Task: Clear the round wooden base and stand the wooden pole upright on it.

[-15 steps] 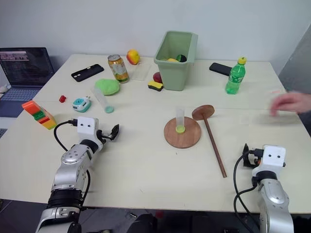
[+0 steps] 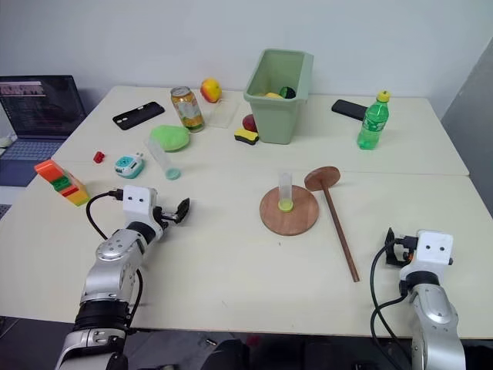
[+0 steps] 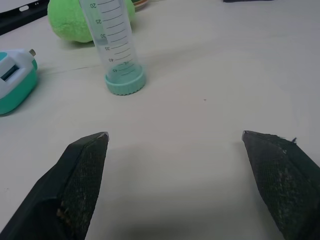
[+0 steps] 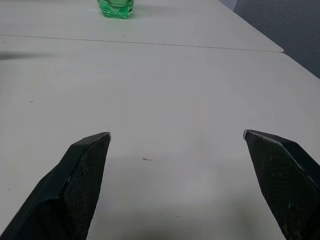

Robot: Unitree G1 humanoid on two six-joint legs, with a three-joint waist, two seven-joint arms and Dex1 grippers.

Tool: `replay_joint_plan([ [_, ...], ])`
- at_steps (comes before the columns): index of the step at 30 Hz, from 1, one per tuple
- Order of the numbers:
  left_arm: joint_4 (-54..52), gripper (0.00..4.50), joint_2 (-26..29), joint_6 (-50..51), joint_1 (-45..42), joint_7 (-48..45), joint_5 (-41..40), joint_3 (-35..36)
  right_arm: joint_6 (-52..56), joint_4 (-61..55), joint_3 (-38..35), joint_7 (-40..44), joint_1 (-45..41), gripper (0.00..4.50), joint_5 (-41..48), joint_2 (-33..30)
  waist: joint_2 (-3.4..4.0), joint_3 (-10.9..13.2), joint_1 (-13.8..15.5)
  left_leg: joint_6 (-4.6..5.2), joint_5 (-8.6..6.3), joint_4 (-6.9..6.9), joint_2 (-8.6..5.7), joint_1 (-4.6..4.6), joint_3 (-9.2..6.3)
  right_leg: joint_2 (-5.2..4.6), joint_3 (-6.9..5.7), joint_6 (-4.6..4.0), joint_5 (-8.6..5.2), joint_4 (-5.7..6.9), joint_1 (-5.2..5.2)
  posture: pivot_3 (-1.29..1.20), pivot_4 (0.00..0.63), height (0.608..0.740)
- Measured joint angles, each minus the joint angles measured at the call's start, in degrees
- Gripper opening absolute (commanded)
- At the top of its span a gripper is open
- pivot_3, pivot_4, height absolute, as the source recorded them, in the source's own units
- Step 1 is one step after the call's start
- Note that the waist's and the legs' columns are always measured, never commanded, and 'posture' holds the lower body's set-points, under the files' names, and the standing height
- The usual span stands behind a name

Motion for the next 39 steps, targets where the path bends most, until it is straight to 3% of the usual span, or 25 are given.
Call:
replay_joint_plan([
  [5,-7.7,4.49,7.4,5.7,-0.1,-16.0,-8.0,-0.7,2.1,-3.2,-0.7,4.8,0.0,4.50,3.7,-3.1,0.03,0.0,-0.1,-0.01,0.00,0.00,0.01,0.00,-0.01,0.02,0.00,0.00,0.00,0.00,0.01,0.00,0.150,0.740],
  [10,-13.0,4.49,15.5,14.1,-7.4,-32.2,-14.1,-5.7,7.7,-11.0,-0.2,15.7,0.5,4.50,15.7,-9.0,0.04,0.0,-0.1,0.02,-0.01,0.03,0.00,-0.03,-0.05,0.04,-0.07,0.00,0.00,-0.07,0.07,0.00,0.150,0.740],
  [14,-14.9,4.49,15.6,17.0,-14.3,-39.3,-16.5,-10.1,11.9,-17.1,2.4,20.3,0.6,4.50,22.1,-12.2,0.05,0.0,-0.1,0.02,-0.01,0.04,-0.01,-0.02,-0.04,0.05,-0.07,0.00,0.00,-0.09,0.12,0.00,0.150,0.740],
  [19,-11.8,4.49,8.6,15.8,-21.0,-43.3,-16.3,-16.4,15.5,-24.1,6.5,23.1,-2.5,4.50,27.8,-15.6,0.01,0.1,-0.3,0.02,-0.01,0.13,-0.01,-0.03,-0.06,0.07,-0.09,0.00,0.00,-0.09,0.16,0.00,0.150,0.740],
  [24,-3.1,4.49,1.2,7.9,-25.2,-43.5,-11.9,-20.1,17.6,-25.6,8.6,21.1,-5.4,4.50,29.3,-16.3,-0.01,0.1,-0.4,0.02,-0.01,0.07,0.00,-0.05,-0.04,0.09,-0.09,0.00,0.00,-0.14,0.11,0.00,0.150,0.740],
  [32,9.4,4.49,-5.1,-1.4,-29.4,-42.1,-6.5,-21.0,19.8,-29.2,9.0,15.9,-5.3,4.50,29.4,-15.9,-0.03,0.1,-0.3,0.03,-0.01,0.12,-0.02,-0.13,-0.05,0.08,-0.10,0.00,0.00,-0.10,0.07,0.00,0.150,0.740],
  [39,17.2,3.22,-8.1,-6.1,-32.4,-43.1,-5.0,-21.0,21.3,-31.3,9.4,12.5,-5.3,4.50,30.6,-15.5,-0.03,0.1,-0.5,0.03,-0.01,0.11,-0.03,-0.13,-0.06,0.08,-0.10,0.00,0.00,-0.11,0.06,0.00,0.150,0.740],
])
